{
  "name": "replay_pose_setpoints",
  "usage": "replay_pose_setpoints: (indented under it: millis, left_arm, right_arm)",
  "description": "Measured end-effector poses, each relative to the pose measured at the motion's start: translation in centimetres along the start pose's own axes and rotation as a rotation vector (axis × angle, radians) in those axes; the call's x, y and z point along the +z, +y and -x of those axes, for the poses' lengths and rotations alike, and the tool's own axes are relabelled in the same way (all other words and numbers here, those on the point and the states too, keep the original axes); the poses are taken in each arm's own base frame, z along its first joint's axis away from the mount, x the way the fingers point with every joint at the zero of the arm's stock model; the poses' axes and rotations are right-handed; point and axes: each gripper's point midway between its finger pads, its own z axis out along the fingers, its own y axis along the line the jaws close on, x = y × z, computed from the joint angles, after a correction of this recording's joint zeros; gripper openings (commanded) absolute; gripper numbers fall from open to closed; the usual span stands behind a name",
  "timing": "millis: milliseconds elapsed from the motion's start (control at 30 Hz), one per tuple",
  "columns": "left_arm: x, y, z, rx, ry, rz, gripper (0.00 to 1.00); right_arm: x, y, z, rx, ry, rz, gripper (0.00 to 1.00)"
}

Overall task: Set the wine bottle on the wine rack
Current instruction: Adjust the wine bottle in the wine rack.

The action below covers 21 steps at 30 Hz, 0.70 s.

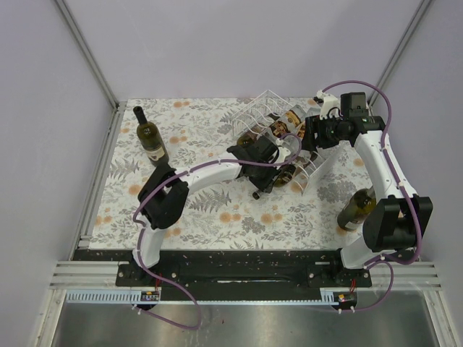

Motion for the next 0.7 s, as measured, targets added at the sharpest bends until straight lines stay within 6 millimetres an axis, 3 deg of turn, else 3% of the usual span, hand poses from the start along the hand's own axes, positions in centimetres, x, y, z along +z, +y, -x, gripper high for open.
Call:
replay_pose_setpoints:
  millis: [567, 700]
  left_arm:
    - [1.1, 0.0, 1.5, -0.039, -0.019, 0.002, 0.07]
    - [1.6, 0.0, 2.1, -0.043, -0.024, 0.002, 0.24]
  right_arm:
    - [0.1, -0.3, 0.1, -0.005, -0.005, -0.012, 0.67]
    - [0.0, -0.8, 0.4, -0.011, -0.014, -0.034, 0.67]
